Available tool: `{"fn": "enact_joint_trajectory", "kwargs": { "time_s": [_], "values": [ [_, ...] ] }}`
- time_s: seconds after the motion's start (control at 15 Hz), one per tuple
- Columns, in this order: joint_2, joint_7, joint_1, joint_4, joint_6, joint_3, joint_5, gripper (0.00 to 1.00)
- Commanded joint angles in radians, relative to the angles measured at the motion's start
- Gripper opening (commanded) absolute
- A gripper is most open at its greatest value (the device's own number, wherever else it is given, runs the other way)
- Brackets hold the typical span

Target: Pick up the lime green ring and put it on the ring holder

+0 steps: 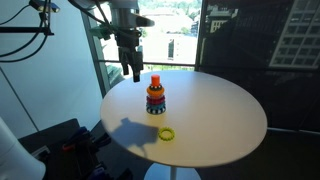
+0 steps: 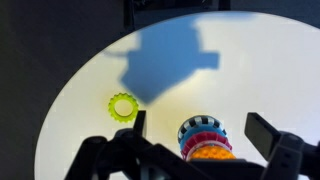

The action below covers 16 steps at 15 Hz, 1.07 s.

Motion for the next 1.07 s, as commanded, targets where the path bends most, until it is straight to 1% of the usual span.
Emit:
{"fn": "enact_joint_trajectory", "kwargs": {
  "time_s": [0.0, 0.13, 0.27, 0.33, 0.67, 0.73, 1.0],
  "values": [
    [0.03, -0.091, -0.009, -0.021, 0.09, -0.02, -0.054, 1.0],
    [0.056, -0.135, -0.006, -0.017, 0.111, -0.032, -0.063, 1.0],
    [0.064, -0.181, 0.006, -0.003, 0.088, -0.041, -0.036, 1.0],
    [0.057, -0.128, 0.0, -0.02, 0.095, -0.027, -0.044, 1.0],
    [0.063, -0.154, 0.001, -0.017, 0.095, -0.031, -0.044, 1.0],
    [0.075, -0.15, 0.0, -0.005, 0.081, -0.03, -0.044, 1.0],
    [0.129, -0.115, -0.008, 0.024, 0.088, -0.041, -0.015, 1.0]
  ]
}}
